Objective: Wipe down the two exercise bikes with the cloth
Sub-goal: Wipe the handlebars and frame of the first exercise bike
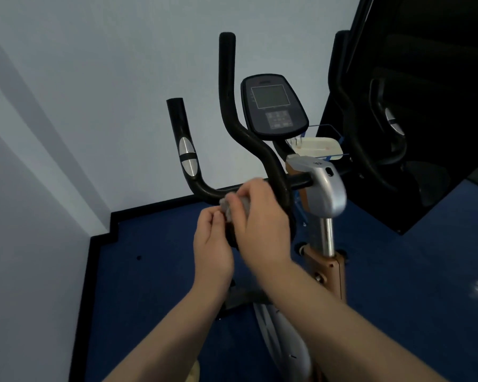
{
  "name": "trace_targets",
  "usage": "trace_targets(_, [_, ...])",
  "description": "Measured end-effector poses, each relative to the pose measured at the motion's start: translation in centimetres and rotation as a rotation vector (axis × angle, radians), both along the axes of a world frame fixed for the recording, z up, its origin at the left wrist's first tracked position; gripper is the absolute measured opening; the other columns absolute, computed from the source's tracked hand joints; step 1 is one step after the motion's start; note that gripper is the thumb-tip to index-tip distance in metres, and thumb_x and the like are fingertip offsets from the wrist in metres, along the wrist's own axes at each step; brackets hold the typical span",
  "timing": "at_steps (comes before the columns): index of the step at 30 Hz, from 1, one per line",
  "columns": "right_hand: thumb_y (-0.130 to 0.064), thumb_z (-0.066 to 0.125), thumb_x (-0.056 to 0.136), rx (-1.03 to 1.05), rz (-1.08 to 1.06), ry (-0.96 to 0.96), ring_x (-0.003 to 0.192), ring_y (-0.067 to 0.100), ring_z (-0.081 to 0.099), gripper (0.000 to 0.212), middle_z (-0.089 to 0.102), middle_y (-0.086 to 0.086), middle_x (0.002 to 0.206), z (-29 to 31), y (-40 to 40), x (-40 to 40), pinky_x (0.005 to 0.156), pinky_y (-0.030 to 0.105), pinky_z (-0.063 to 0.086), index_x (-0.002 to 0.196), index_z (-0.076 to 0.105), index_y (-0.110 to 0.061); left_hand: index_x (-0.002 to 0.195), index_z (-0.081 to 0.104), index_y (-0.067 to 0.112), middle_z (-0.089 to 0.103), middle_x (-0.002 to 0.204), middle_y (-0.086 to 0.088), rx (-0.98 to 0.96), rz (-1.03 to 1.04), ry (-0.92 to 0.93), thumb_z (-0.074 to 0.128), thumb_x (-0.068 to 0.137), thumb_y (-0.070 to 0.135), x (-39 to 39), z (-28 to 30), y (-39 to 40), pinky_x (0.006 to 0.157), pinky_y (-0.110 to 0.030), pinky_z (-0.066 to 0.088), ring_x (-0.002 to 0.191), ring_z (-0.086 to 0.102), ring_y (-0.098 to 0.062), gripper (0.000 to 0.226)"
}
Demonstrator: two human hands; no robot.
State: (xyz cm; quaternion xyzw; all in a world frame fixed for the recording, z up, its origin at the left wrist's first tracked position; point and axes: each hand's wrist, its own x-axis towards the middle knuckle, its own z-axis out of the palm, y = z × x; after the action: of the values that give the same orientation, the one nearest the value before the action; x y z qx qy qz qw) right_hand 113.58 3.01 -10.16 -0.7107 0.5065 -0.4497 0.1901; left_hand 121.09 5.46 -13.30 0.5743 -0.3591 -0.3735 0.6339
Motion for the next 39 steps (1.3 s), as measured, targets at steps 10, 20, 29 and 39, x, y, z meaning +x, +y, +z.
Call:
trace_targets(10, [-0.034, 0.048, 0.095, -0.122, -0.108, 0.281, 0.085, 0.016, 0.054, 0.018, 0.054, -0.001, 0.097, 1.8, -1.9, -4.6, 0.070, 0.038, 0.049, 0.096, 0.055, -0.017, 0.097, 0.062, 0.028, 0.064, 0.096, 0.012, 0.024, -0.189, -0.288, 0.048, 0.096, 0.020, -0.1, 1.9, -1.9, 0.075, -0.016, 0.045, 0.088, 0.059, 0.002, 0.016])
trace_targets(20, [-0.041, 0.038, 0.098, 0.190, -0.187, 0.183, 0.078, 0.021, 0.061, 0.024, 0.062, -0.001, 0.085, 0.3, -1.9, -4.8, 0.067, 0.039, 0.049, 0.093, 0.048, -0.020, 0.107, 0.064, 0.032, 0.065, 0.099, 0.016, 0.078, -0.230, -0.721, 0.045, 0.098, 0.024, -0.4, 2.2, -3.3, 0.071, -0.014, 0.041, 0.088, 0.057, 0.003, 0.023])
trace_targets(29, [-0.044, 0.036, 0.098, 0.184, -0.231, 0.149, 0.073, 0.021, 0.062, 0.027, 0.060, -0.004, 0.077, -0.3, -1.8, -4.4, 0.064, 0.039, 0.050, 0.093, 0.047, -0.021, 0.104, 0.066, 0.034, 0.065, 0.096, 0.019, 0.068, -0.191, -0.709, 0.047, 0.097, 0.024, -0.6, 2.2, -3.2, 0.070, -0.011, 0.040, 0.088, 0.057, 0.005, 0.023])
trace_targets(39, [-0.046, 0.048, 0.093, 0.195, -0.079, -0.034, 0.070, -0.001, 0.060, 0.017, 0.061, -0.008, 0.073, -0.3, -2.3, -8.1, 0.055, 0.017, 0.048, 0.088, 0.047, -0.030, 0.109, 0.063, 0.035, 0.063, 0.102, 0.021, 0.056, -0.222, -0.760, 0.046, 0.097, 0.025, -0.3, 2.1, -2.9, 0.073, -0.008, 0.036, 0.094, 0.055, 0.005, 0.024])
